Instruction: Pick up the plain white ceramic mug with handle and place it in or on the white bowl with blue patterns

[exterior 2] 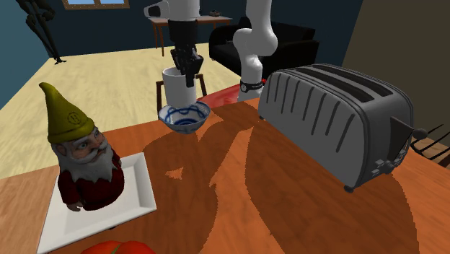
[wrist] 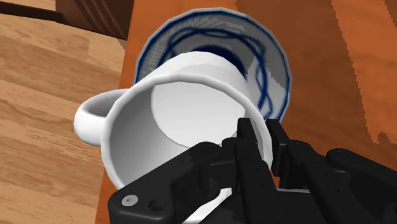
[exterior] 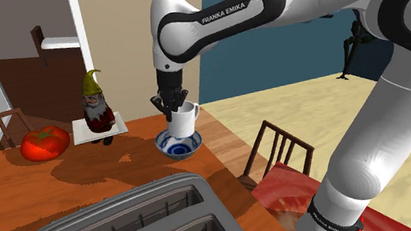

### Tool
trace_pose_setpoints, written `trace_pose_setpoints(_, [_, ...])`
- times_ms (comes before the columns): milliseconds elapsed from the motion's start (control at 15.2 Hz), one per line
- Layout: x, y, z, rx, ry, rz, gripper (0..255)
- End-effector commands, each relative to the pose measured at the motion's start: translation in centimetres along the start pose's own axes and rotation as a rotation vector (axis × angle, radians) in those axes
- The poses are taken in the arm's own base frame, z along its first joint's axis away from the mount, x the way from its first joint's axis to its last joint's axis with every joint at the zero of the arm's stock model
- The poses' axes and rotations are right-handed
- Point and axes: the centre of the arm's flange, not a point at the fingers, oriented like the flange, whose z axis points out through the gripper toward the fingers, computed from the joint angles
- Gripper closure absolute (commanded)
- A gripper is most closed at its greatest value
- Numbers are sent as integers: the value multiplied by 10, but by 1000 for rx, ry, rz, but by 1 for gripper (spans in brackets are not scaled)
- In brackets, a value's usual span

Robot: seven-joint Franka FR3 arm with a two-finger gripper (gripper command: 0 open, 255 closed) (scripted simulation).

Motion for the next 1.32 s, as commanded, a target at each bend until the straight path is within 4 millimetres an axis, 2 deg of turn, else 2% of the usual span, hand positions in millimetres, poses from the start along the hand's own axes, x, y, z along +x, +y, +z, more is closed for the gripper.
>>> trace_pose_setpoints(0, [-1, 1, 10, 0, 1, 0, 255])
trace_pose_setpoints(264, [-1, 0, 33, 0, 1, 0, 255])
trace_pose_setpoints(792, [-1, 0, 33, 0, 1, 0, 255])
trace_pose_setpoints(858, [-1, 1, 33, 0, 1, 0, 0])
trace_pose_setpoints(1188, [-1, 0, 33, 0, 1, 0, 0])
trace_pose_setpoints(1254, [-1, 0, 20, 0, 1, 0, 0])
